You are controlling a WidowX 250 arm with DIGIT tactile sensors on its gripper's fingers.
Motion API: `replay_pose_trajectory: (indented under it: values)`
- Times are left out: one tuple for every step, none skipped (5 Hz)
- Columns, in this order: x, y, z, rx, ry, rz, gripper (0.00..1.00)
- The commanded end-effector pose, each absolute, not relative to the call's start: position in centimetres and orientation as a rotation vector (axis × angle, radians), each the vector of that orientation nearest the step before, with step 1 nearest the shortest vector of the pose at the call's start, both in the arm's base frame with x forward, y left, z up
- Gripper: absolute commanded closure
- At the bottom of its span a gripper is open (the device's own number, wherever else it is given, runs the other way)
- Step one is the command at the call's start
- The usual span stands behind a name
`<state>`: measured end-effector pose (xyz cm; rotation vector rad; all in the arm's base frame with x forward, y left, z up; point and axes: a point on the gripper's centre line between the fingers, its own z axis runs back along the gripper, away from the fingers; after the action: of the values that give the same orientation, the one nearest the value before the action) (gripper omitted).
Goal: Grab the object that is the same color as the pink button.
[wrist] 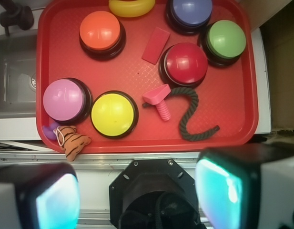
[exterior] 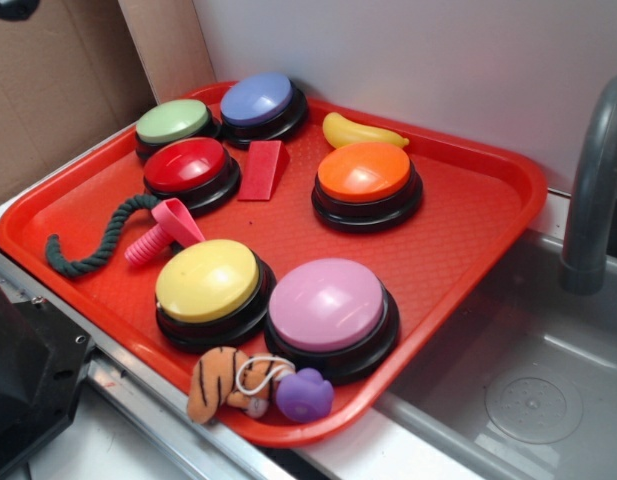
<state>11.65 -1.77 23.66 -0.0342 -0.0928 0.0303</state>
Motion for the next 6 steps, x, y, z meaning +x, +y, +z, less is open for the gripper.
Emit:
replay_pose_trajectory:
  values:
    - [11.7,-1.8,23.7,-0.034,-0.093,0.030,0.00]
    - [12.7,-0.9,22.9,-0.029,-0.098,0.184,0.00]
    - [13.4,-0.4,21.8,-0.053,-0.079,0.270,0.00]
    - [14.4,0.3,19.9,-0.041,-0.081,0.480,0.00]
    - [15.2,0.8,18.0,0.006,-0.107,0.679,0.00]
    - [16.2,1.3,15.9,0.015,-0.126,0.831,0.00]
